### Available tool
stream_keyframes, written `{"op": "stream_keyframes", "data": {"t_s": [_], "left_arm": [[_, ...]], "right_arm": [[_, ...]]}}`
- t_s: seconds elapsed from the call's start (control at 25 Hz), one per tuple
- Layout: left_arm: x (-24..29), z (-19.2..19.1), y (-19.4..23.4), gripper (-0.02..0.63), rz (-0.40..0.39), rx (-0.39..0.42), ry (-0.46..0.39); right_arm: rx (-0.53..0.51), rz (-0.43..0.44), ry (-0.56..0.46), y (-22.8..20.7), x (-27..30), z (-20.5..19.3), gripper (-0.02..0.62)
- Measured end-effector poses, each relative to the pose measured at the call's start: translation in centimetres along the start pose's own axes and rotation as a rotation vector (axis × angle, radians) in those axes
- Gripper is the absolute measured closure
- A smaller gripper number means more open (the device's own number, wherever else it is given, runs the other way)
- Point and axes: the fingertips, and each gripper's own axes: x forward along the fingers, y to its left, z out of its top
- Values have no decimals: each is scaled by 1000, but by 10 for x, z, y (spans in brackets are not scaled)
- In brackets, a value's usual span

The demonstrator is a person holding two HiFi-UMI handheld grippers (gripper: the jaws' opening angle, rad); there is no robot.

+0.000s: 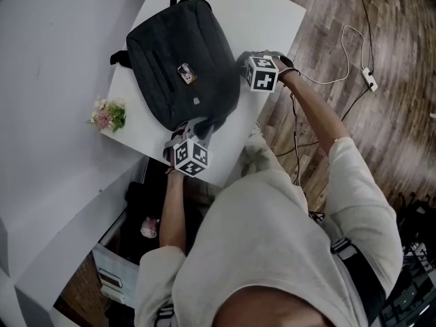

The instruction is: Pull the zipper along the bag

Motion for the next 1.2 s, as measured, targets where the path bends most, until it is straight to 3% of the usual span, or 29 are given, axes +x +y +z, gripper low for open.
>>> {"op": "stream_keyframes", "data": {"t_s": [0.24, 0.48, 0.88, 1.2], "left_arm": [[-1, 1, 3, 534, 5, -87, -18], [2, 2, 4, 534, 15, -163, -55], [5, 1, 5, 535, 13, -203, -55], [8, 5, 2, 537, 14, -225, -68]], "right_arm": [[-78, -127, 132, -4, -5, -7, 574], [78, -195, 171, 11, -8, -12, 574], [270, -198, 182, 78, -12, -6, 574], [522, -168, 111, 148, -10, 21, 574]]}}
